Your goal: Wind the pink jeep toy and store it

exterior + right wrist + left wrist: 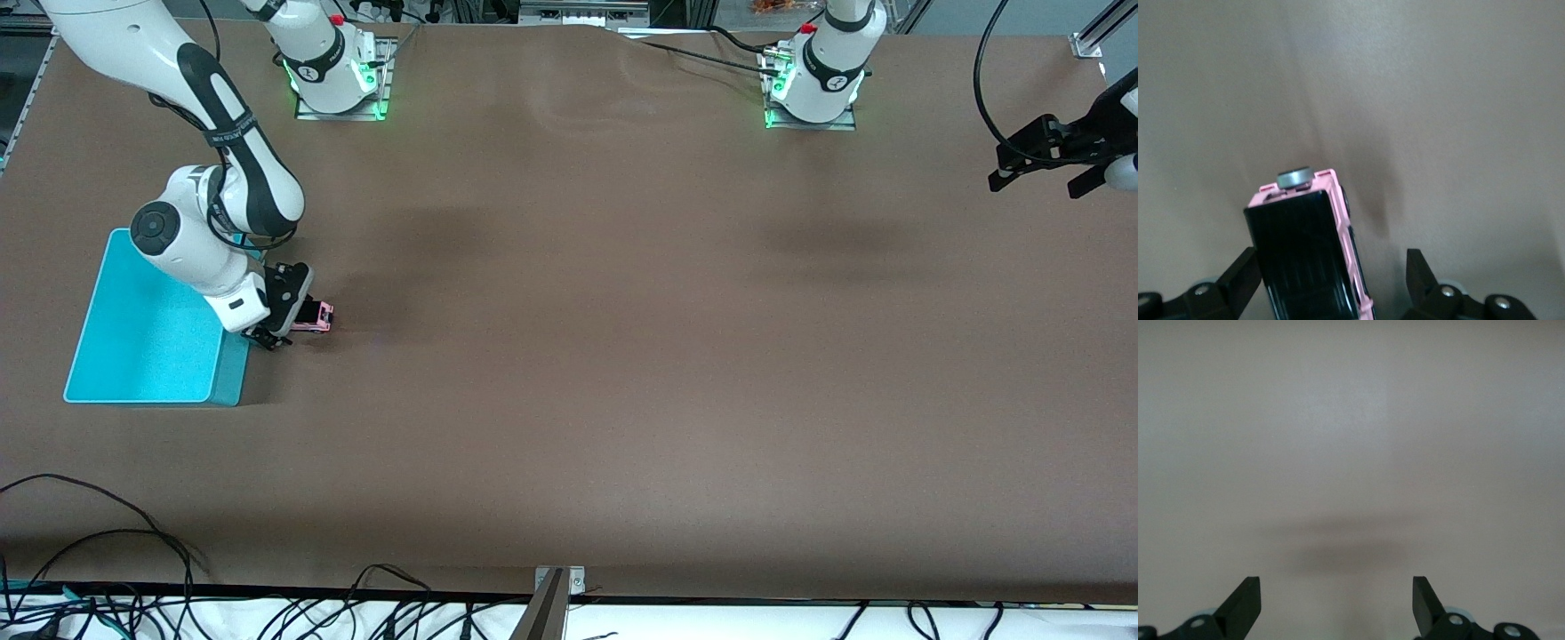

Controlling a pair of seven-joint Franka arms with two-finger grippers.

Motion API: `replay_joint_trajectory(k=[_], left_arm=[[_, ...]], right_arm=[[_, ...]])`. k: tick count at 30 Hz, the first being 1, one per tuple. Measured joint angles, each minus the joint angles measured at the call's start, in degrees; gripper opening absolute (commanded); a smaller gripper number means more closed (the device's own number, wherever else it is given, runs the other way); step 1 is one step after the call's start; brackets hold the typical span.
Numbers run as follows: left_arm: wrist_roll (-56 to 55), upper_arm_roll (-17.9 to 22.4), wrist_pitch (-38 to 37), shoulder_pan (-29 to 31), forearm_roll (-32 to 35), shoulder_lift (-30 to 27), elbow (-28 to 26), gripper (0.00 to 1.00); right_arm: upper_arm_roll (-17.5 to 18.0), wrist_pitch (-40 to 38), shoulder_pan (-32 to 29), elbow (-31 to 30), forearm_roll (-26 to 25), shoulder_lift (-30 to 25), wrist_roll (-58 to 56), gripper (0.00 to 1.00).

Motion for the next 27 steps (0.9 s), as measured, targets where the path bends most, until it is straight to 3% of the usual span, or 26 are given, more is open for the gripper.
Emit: replay_joint_trajectory(k=[8,10,20,27], left_arm=[[-0.04,0.25,-0.02,0.28,1.53,0.0,0.22,1.0],[-0.04,0.26,-0.02,0.32,1.61,0.0,0.37,1.0],[-0.12,0.42,-0.26,0.65,1.71,0.0,1.43,1.0],[-0.13,0.44,-0.31,0.67,1.72,0.01,1.44,1.0]], right_arm=[[0.45,0.05,0.01,0.01,0.01,0.03,0.0,0.19],[0.45,0.01,0.01,0.03,0.01,-0.09,0.0,0.08],[0.47,-3.6,0.01,0.73,0.02,-2.68,0.0,0.07],[0.43,-16.75,0.01,4.82,0.02,-8.06,-0.63,0.07]])
